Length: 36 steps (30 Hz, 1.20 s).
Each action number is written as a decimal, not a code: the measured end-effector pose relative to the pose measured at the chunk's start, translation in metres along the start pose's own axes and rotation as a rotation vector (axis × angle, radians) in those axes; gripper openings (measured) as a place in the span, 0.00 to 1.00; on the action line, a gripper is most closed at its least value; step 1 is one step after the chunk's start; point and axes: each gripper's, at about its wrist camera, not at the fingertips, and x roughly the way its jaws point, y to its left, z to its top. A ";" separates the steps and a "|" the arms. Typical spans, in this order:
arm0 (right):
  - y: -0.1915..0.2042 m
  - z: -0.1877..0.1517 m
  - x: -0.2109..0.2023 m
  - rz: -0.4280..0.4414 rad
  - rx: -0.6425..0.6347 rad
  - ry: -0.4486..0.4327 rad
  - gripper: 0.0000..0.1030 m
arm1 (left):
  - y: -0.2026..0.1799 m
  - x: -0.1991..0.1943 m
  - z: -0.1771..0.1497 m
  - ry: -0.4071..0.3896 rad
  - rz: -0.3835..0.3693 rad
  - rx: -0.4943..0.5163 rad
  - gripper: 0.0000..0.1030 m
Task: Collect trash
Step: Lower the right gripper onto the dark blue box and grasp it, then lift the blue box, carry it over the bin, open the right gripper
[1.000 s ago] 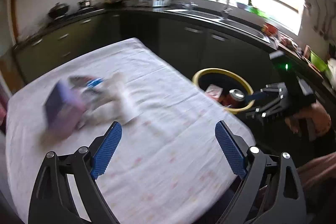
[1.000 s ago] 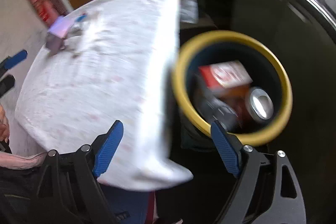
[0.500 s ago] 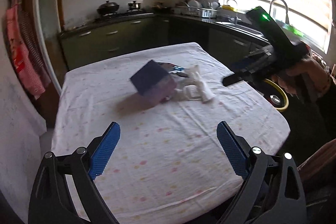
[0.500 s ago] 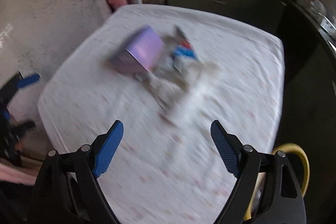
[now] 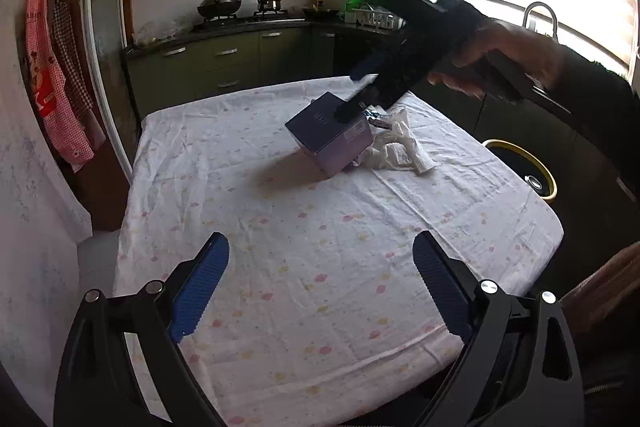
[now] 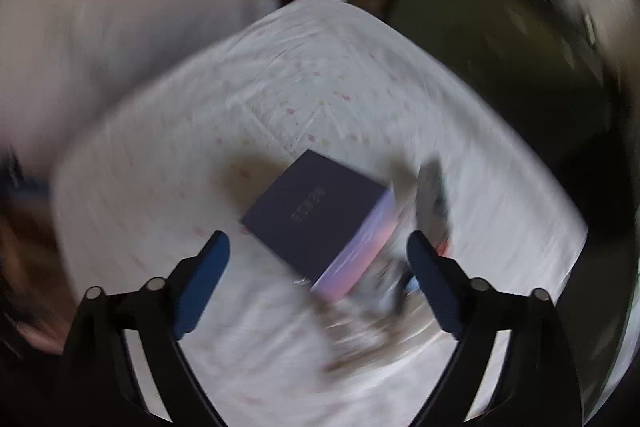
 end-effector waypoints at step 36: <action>0.005 -0.004 0.033 0.128 -0.127 0.162 0.77 | 0.019 0.012 -0.005 0.030 0.000 -0.063 0.89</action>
